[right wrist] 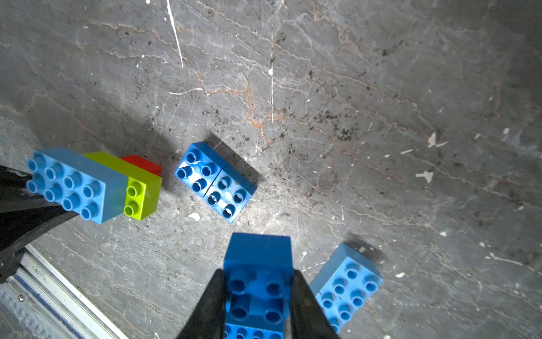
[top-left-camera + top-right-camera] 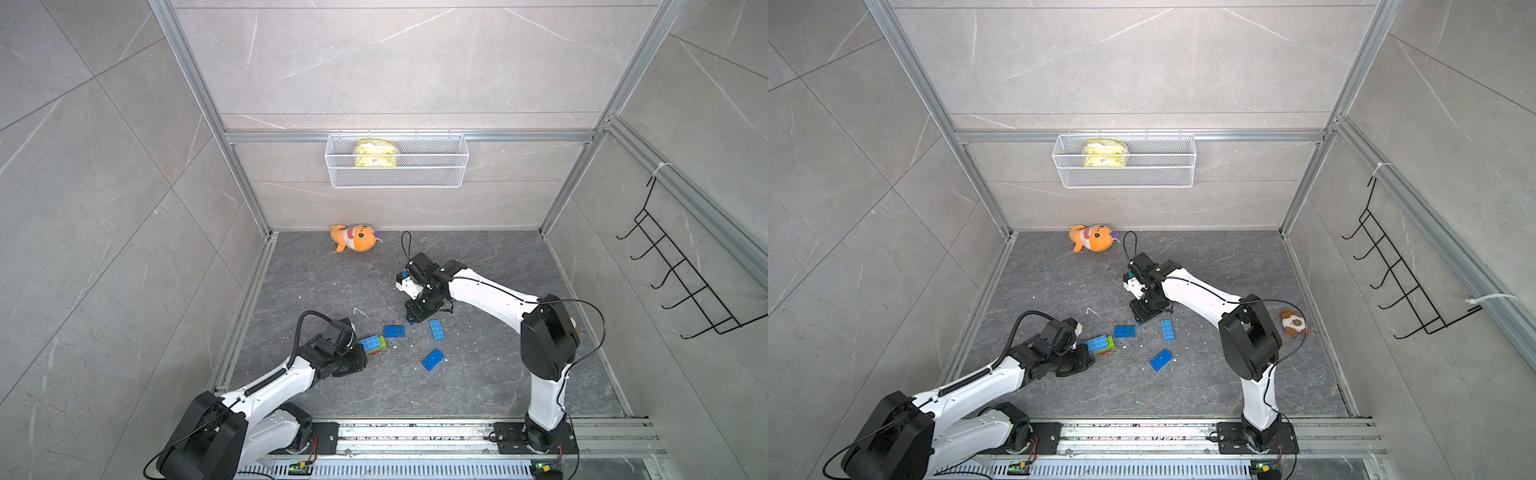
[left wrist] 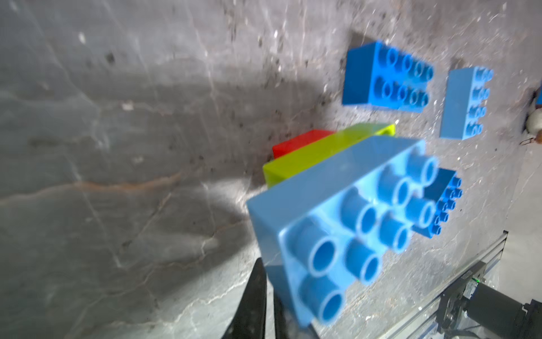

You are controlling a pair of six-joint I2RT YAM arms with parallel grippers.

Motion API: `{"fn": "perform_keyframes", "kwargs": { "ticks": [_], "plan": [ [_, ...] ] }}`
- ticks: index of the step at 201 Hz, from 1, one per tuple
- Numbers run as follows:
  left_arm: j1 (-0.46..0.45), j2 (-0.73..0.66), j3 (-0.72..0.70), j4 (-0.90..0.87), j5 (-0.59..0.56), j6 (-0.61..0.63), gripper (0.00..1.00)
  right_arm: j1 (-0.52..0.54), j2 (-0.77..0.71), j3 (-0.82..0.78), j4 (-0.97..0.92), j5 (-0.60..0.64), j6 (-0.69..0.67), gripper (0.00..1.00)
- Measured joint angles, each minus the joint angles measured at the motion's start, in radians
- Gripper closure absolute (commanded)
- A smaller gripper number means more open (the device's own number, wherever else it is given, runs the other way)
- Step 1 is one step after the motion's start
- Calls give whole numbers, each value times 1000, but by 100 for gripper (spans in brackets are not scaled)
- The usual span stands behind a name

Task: Assemble a heart with lego
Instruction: Adjust the lego brick at the center of the board, then assemble the lego brick with the lego brick.

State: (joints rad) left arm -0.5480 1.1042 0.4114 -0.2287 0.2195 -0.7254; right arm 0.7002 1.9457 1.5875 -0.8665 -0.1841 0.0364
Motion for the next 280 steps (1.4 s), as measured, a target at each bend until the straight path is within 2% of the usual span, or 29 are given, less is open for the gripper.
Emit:
{"fn": "perform_keyframes", "kwargs": {
  "ticks": [79, 129, 156, 176, 201, 241, 257, 280],
  "plan": [
    [95, 47, 27, 24, 2, 60, 89, 30, -4, -14, 4, -35, -11, 77],
    [117, 97, 56, 53, 46, 75, 89, 147, -5, -27, 15, -69, -65, 77],
    [131, 57, 50, 48, 46, 75, 90, 180, -13, -45, 34, -74, -68, 77],
    [187, -8, 27, 50, 53, 74, 88, 196, -15, -50, 40, -66, -72, 78],
    [288, -35, -12, 72, 102, 63, 80, 230, -15, -50, 42, -43, -75, 78],
    [398, 34, -26, 137, 207, 36, 54, 269, -1, -27, 42, 14, -71, 78],
    [423, 66, -25, 172, 235, 21, 49, 275, 13, -6, 42, 35, -67, 78],
    [454, 122, -25, 235, 285, -2, 49, 284, 40, 29, 40, 55, -63, 78]
  ]
}}
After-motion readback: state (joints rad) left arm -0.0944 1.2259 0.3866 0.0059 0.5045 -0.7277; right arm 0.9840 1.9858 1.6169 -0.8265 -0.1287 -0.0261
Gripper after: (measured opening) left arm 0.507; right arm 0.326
